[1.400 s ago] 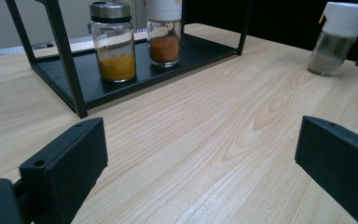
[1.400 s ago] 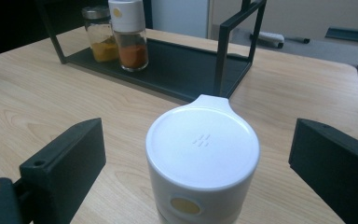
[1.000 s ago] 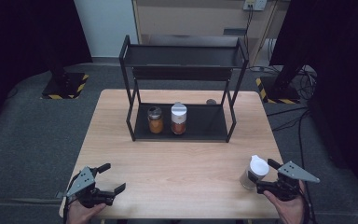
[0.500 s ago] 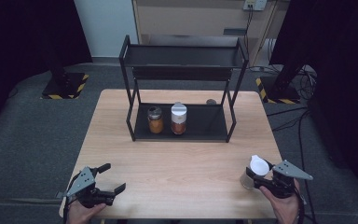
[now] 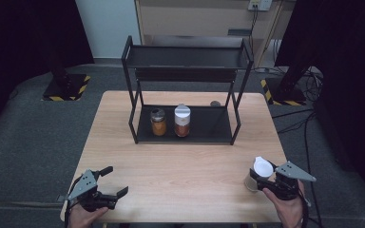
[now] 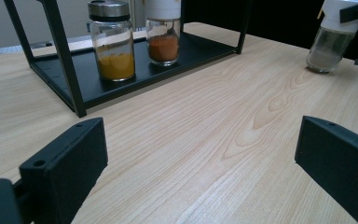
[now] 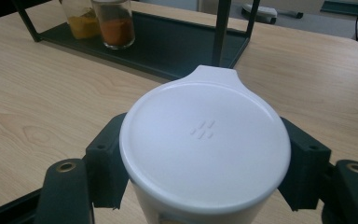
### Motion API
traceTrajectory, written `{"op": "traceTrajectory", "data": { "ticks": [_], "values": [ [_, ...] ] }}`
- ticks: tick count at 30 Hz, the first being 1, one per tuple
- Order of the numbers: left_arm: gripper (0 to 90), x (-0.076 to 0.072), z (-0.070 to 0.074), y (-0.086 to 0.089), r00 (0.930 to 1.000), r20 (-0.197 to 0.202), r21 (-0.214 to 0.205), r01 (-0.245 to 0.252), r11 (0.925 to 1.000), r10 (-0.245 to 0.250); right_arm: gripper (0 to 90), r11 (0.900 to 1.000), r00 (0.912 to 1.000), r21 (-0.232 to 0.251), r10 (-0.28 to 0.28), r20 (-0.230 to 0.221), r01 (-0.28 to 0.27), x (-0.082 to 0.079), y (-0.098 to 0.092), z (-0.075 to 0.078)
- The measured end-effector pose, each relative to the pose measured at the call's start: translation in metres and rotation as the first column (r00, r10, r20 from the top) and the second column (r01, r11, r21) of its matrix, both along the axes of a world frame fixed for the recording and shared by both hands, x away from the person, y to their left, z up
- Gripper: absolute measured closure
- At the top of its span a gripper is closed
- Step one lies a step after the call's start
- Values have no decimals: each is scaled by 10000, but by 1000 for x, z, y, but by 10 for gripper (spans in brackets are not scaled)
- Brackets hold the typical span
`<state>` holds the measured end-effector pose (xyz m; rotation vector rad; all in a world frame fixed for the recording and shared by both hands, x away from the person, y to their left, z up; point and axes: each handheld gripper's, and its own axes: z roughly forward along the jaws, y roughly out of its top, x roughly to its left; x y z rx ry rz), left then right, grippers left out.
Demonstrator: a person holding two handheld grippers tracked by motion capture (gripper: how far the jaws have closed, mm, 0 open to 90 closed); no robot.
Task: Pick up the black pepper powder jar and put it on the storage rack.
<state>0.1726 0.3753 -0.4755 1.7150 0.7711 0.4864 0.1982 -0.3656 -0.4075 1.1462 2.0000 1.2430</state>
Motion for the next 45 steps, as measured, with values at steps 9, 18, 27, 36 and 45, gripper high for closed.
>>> {"op": "traceTrajectory", "data": {
  "ticks": [9,18,27,36,45],
  "values": [
    [16,0,0,0,10000,1,-3,-4,10000,4,306,9999,9999,-46,114,26,-114,5,11,13],
    [14,-1,0,0,10000,-3,-28,-39,10000,39,307,9990,9991,-148,420,93,-419,14,24,24],
    [9,-1,0,1,10000,-13,-71,-61,10000,61,307,9953,9956,-256,935,118,-931,28,41,38],
    [4,-1,0,1,10000,-38,-103,-81,9999,80,307,9890,9891,-250,1460,180,-1456,44,59,50],
    [0,-1,0,1,10000,-33,-108,-54,9999,54,308,9853,9854,-83,1705,30,-1705,62,75,61]
  ]
}}
